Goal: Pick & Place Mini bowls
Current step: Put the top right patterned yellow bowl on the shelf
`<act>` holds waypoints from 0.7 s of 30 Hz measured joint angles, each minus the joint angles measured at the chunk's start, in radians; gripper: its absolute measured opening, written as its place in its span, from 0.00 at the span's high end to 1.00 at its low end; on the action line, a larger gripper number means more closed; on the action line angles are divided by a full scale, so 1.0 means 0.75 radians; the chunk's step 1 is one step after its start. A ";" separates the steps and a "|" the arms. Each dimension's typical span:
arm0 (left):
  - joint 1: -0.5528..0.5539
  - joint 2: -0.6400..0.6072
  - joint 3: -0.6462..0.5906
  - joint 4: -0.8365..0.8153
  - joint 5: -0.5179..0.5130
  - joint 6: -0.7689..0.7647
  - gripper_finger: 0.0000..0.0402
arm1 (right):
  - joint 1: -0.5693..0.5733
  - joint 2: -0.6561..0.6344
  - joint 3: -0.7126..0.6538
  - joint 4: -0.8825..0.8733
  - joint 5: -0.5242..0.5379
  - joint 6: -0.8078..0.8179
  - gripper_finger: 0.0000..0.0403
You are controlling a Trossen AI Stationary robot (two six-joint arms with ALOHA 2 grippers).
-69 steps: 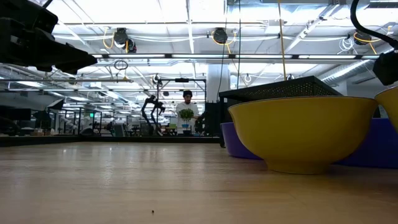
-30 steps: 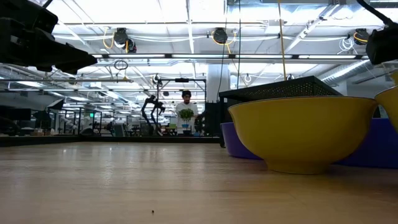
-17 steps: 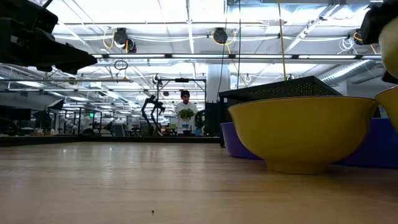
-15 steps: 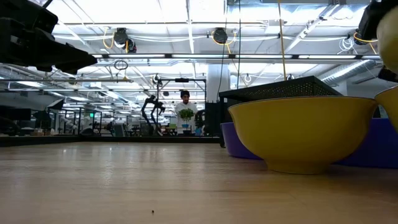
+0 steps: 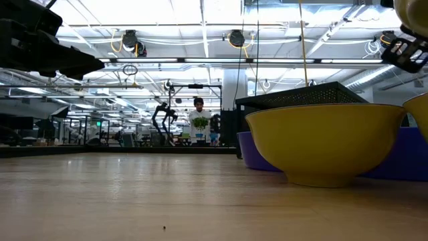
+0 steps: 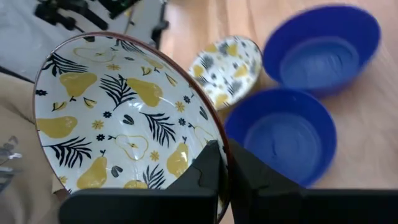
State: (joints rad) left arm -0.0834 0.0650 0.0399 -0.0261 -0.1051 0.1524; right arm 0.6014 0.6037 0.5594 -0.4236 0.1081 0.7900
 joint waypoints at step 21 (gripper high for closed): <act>0.000 0.000 0.000 0.000 0.000 0.000 0.51 | 0.000 -0.010 0.000 0.233 -0.002 -0.451 0.99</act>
State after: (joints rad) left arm -0.0834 0.0650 0.0399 -0.0257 -0.1051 0.1528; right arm 0.6014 0.5959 0.5594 -0.2489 0.1066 0.4514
